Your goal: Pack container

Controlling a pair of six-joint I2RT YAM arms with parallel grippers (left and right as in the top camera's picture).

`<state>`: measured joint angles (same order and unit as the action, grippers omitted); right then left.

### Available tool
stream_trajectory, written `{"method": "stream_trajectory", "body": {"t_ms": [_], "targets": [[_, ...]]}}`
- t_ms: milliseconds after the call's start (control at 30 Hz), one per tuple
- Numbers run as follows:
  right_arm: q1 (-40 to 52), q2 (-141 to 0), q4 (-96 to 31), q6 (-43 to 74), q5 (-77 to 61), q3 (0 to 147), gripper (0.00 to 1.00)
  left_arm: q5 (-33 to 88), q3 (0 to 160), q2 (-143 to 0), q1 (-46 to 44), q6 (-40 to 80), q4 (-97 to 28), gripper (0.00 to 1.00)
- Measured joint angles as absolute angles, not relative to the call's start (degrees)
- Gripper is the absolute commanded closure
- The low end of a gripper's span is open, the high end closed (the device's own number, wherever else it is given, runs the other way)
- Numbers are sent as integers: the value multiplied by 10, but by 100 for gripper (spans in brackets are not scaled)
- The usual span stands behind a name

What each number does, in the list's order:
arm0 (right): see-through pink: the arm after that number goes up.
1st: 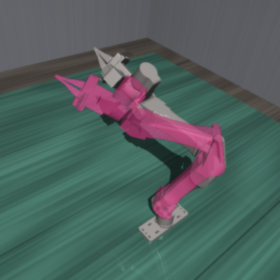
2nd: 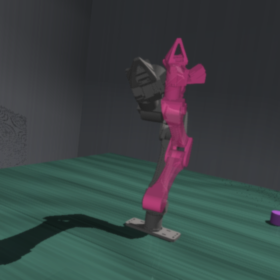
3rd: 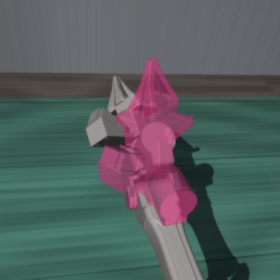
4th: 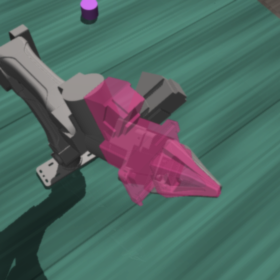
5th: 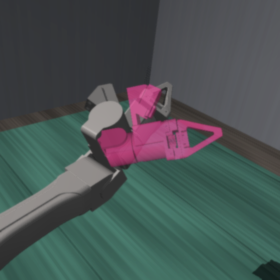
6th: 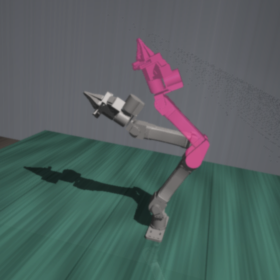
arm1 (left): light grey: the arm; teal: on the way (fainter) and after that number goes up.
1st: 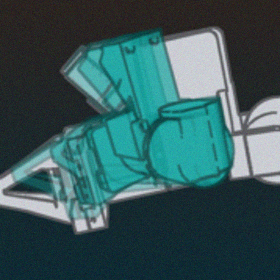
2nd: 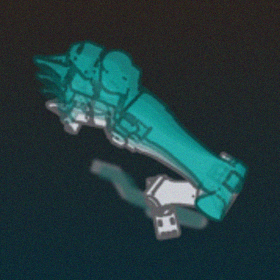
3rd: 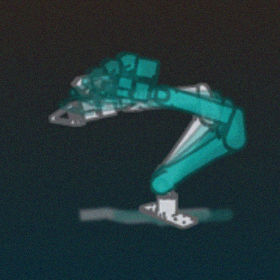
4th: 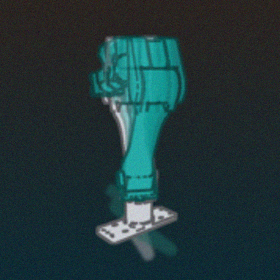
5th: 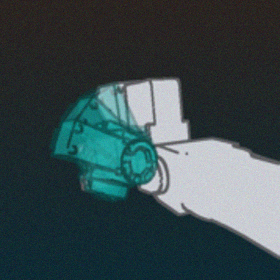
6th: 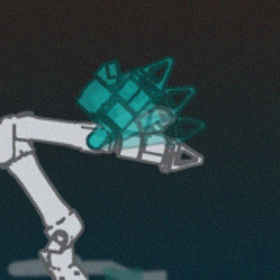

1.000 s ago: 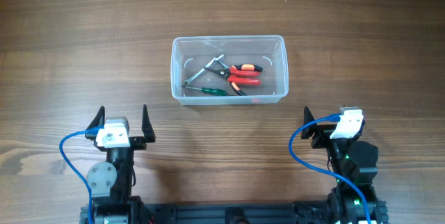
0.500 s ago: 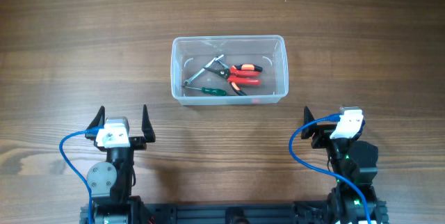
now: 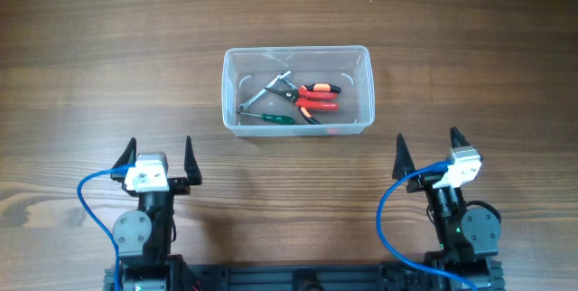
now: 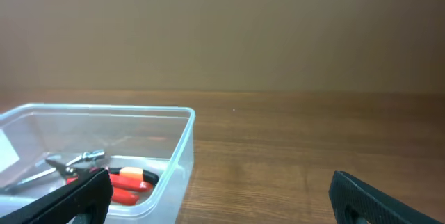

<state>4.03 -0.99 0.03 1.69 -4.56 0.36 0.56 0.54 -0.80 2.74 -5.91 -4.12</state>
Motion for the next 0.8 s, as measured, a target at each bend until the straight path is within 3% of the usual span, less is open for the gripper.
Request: {"method": "stream_trajectory", "body": {"t_ms": [367,800], "targets": [[43,-10,0,-76,-51,4,0,6,5,-8,27,-59,-41,0],[22,-10,0,-83,-36,4,0,6,5,-8,27,-59,-41,0]]}}
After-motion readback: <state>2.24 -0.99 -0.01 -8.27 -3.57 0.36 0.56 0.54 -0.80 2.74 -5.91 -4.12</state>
